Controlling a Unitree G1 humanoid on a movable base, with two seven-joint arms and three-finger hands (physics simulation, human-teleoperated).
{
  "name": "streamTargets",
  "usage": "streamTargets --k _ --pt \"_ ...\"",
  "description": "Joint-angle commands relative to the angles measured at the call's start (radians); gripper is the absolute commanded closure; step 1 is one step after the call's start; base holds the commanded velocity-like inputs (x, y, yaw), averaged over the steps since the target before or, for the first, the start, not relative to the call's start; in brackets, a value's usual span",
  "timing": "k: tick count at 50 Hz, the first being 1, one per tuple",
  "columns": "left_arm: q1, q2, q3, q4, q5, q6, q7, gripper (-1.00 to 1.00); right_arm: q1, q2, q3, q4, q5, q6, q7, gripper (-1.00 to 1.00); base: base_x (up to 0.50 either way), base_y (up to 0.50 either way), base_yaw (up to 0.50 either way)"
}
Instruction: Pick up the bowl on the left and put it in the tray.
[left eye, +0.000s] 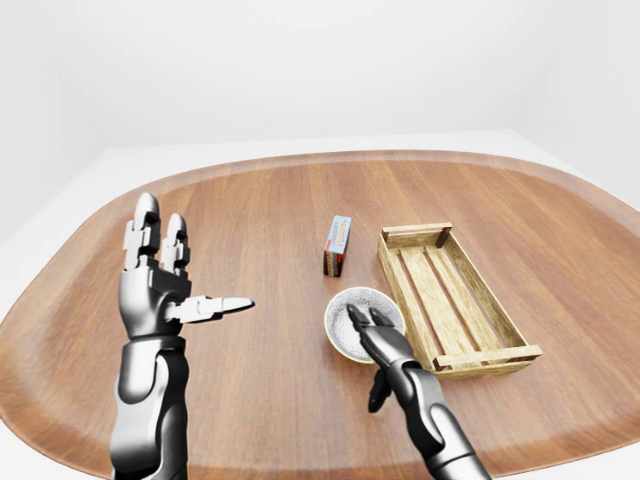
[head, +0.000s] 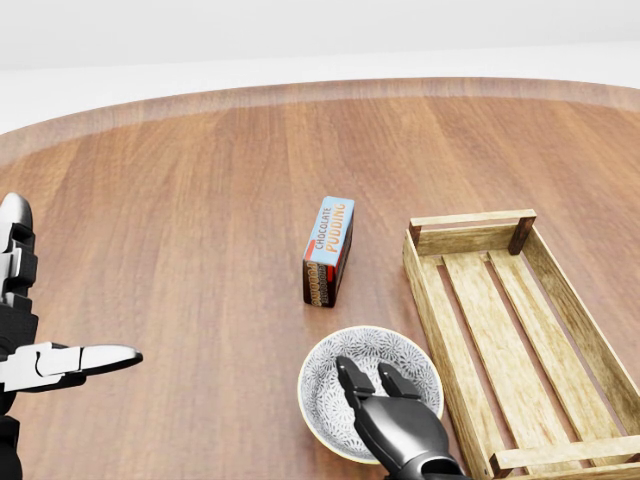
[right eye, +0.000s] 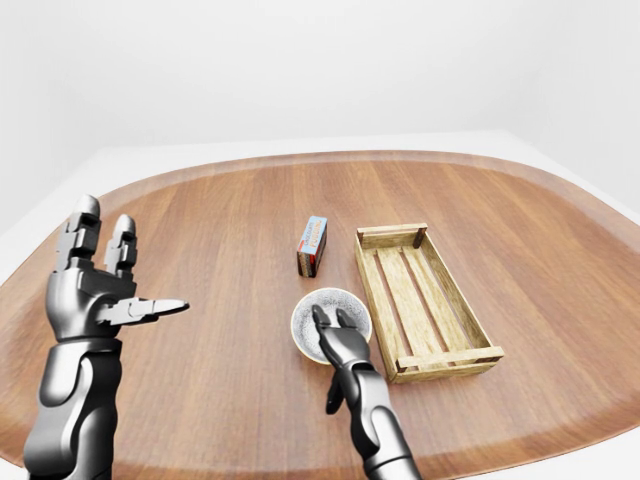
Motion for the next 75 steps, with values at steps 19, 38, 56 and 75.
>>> streamTargets --k 19,38,56,75 --pt "-0.003 -0.010 -0.035 0.089 0.059 0.000 0.014 -1.00 -0.033 0.012 0.018 0.136 0.004 0.000 -0.056 -1.00 0.00 0.00 0.00" --pt "-0.003 -0.012 -0.042 0.097 0.066 0.000 0.014 -1.00 -0.032 0.016 0.025 0.183 0.015 0.000 -0.077 -1.00 0.00 0.00 0.00" --pt "-0.004 -0.011 -0.041 0.100 0.067 0.000 0.014 -1.00 -0.048 0.023 0.032 0.220 0.020 0.000 -0.102 1.00 0.00 0.00 0.00" --pt "0.003 -0.014 -0.046 0.087 0.070 0.000 0.016 -1.00 -0.033 0.026 0.043 0.183 0.013 0.000 -0.085 1.00 0.00 0.00 0.00"
